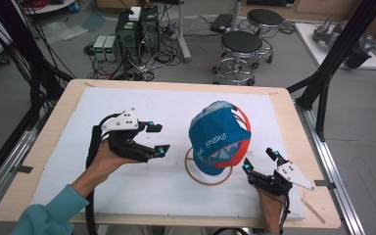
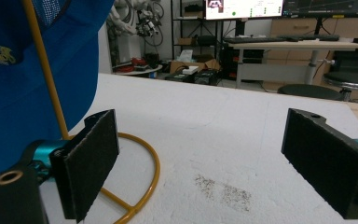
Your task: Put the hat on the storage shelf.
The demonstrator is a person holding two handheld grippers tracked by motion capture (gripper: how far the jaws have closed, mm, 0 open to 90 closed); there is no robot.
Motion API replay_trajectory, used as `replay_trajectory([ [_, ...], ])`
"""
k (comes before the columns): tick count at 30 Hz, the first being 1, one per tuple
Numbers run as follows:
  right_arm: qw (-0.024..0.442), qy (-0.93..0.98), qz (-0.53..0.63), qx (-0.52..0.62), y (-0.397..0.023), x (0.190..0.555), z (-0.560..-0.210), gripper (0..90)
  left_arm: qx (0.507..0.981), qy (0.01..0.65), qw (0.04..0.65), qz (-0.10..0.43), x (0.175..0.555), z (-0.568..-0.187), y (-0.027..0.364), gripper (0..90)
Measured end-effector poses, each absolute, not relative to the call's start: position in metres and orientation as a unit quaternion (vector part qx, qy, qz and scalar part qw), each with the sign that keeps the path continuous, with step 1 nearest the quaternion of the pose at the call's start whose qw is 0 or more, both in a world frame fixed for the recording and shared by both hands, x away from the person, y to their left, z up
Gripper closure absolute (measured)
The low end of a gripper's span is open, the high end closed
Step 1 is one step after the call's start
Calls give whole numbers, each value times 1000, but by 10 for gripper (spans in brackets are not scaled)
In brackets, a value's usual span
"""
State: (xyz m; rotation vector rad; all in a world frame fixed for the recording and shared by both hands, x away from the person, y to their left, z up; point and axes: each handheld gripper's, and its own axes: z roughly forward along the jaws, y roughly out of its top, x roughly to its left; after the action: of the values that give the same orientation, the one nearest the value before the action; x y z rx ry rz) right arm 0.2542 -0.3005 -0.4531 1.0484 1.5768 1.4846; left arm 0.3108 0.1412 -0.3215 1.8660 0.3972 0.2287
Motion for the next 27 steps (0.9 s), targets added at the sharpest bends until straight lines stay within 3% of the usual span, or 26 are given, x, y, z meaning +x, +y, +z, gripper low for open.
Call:
replay_trajectory([
  [4, 358, 613, 576, 406, -300, 254, -453, 100, 790, 183, 573, 118, 307, -335, 165, 199],
  [17, 362, 615, 572, 404, -299, 254, -453, 100, 727, 286, 594, 193, 280, -402, 267, 193],
  [27, 364, 616, 569, 405, -298, 253, -453, 100, 696, 319, 597, 239, 266, -446, 302, 189],
])
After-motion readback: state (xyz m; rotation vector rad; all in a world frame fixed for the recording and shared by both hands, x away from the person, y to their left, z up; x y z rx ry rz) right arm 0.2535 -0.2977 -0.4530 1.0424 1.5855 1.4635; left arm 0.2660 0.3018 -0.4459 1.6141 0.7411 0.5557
